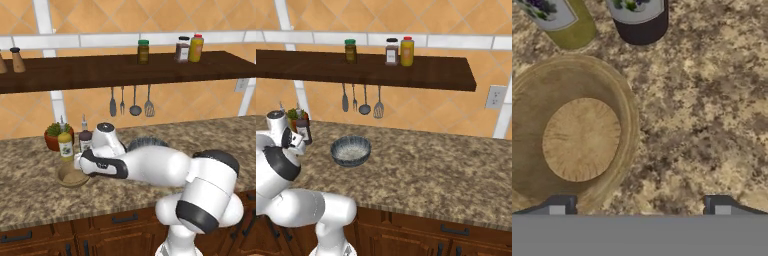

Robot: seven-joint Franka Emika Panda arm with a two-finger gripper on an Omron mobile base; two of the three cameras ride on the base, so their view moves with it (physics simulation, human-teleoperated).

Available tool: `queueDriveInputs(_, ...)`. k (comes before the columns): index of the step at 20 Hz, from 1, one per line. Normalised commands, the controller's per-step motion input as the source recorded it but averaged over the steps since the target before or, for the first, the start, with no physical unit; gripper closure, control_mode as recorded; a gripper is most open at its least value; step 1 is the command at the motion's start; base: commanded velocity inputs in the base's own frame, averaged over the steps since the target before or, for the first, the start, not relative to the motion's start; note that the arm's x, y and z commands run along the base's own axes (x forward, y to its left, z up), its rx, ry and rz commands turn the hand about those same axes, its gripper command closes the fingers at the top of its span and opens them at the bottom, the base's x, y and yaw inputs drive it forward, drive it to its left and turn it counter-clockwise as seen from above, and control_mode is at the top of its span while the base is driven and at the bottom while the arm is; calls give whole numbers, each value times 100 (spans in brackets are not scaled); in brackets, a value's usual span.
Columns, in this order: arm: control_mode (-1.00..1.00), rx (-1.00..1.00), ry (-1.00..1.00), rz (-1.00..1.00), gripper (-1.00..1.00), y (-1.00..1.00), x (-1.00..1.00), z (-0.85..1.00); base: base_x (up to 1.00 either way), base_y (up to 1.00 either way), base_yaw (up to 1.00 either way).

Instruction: Pick up the bowls on the counter and stack them on top of one another in the open cabinet. Place the smaller bowl on top of the larger bowl.

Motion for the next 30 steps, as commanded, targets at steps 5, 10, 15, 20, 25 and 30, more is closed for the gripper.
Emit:
queueDriveInputs(5, -100, 0, 0, 0, -100, 7, 26, -10, 0, 0, 0)
queueDriveInputs(10, -100, 0, 0, 0, -100, 19, 23, -23, 0, 0, 0)
queueDriveInputs(15, -100, 0, 0, 0, -100, 20, 13, -18, 0, 0, 0)
queueDriveInputs(20, -100, 0, 0, 0, -100, 22, 11, -27, 0, 0, 0)
queueDriveInputs(25, -100, 0, 0, 0, 100, 6, 3, -18, 0, 0, 0)
queueDriveInputs(30, -100, 0, 0, 0, 100, 0, 0, 0, 0, 0, 0)
